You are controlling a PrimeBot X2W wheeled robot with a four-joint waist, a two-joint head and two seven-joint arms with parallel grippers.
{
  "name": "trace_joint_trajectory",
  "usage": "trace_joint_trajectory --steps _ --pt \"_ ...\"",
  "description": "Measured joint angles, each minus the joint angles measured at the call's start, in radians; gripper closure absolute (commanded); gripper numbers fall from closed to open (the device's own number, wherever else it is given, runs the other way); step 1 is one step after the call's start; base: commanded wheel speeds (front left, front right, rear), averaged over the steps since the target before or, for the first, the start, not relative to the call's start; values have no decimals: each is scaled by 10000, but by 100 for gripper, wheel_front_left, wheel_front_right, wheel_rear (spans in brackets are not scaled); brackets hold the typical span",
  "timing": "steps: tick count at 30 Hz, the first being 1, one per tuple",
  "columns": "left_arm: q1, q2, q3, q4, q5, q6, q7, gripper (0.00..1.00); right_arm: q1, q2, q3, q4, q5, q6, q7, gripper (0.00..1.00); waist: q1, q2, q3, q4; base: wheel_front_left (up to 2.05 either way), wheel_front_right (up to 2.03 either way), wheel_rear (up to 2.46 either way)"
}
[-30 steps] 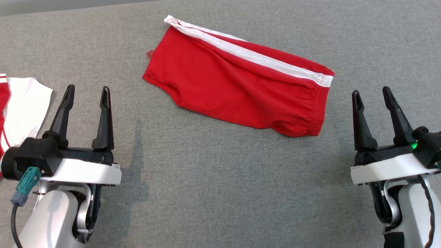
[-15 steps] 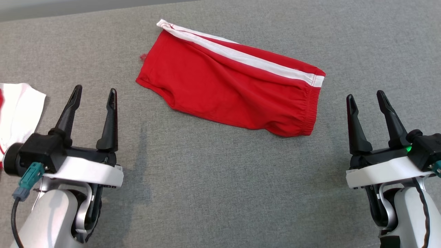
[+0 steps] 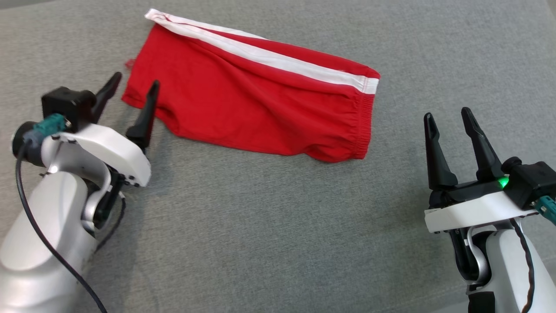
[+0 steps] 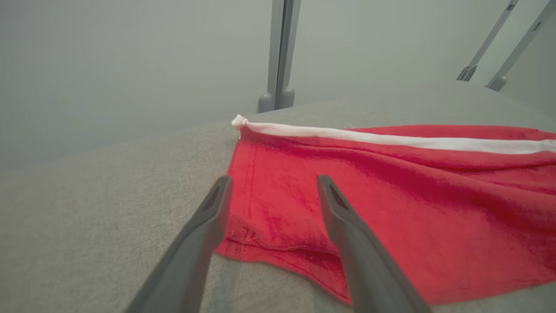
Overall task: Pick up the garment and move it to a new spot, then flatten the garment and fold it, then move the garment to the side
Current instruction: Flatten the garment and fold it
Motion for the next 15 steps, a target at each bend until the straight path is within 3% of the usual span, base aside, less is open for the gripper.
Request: trace_joint_trajectory --steps 10,11,12,13,15 --pt "-1020 75 293 2821 -610 -347 537 0 -94 25 173 376 282 0 -224 0 0 0 392 -549 0 0 0" --pt "-1070 40 303 2922 -646 -385 537 13 -95 23 169 399 307 0 -238 0 0 0 398 -547 0 0 0" --pt "-1088 -2 299 3007 -729 -447 577 64 -97 23 169 426 332 0 -259 0 0 0 399 -535 0 0 0" --pt "-1097 -59 288 3089 -828 -516 662 100 -98 23 167 451 366 0 -276 0 0 0 395 -513 0 0 0" --pt "-1124 -132 242 3162 -982 -621 865 100 -124 25 161 477 407 0 -301 0 0 0 385 -457 0 0 0"
